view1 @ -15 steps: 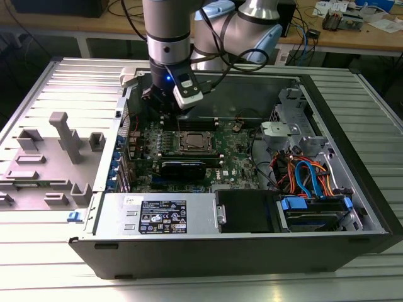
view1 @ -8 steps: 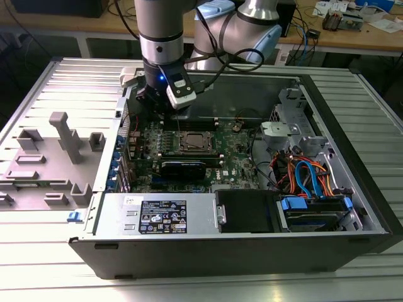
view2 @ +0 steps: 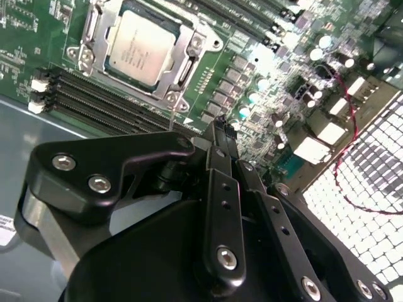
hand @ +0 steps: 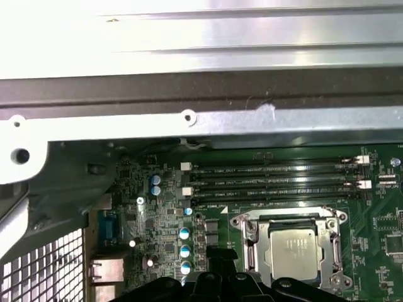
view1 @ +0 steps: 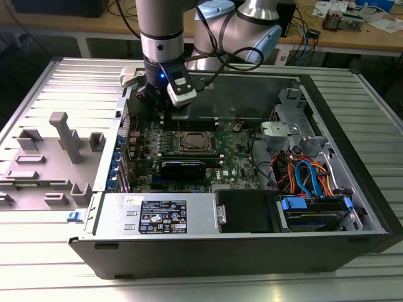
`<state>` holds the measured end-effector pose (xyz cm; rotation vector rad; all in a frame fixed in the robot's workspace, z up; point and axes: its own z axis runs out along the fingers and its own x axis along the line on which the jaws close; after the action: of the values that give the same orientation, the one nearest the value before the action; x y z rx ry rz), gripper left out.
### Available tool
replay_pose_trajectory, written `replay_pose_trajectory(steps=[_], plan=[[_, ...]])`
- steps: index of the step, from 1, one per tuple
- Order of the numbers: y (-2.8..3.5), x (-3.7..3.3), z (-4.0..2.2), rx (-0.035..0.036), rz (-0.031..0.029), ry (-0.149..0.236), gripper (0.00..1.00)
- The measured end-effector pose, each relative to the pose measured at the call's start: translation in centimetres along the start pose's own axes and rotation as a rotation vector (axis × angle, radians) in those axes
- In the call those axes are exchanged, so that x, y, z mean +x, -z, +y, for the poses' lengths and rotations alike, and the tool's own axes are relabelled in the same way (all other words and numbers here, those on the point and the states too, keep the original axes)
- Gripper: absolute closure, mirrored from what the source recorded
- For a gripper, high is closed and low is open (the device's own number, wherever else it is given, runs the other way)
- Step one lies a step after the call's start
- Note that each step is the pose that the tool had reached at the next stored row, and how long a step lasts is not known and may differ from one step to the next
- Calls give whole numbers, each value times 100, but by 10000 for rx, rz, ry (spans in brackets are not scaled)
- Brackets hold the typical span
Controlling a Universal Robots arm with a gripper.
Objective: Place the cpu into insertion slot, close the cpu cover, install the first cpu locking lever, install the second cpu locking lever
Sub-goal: 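Install the first cpu locking lever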
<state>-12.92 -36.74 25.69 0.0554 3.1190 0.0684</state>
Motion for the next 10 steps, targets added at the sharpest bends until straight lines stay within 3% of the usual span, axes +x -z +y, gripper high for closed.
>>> replay_pose_trajectory(steps=[3,5,10], plan=[[-4,-39,65,-4,11,222,89],[-9,-40,76,-15,26,624,89],[-13,-92,127,-17,37,821,89]])
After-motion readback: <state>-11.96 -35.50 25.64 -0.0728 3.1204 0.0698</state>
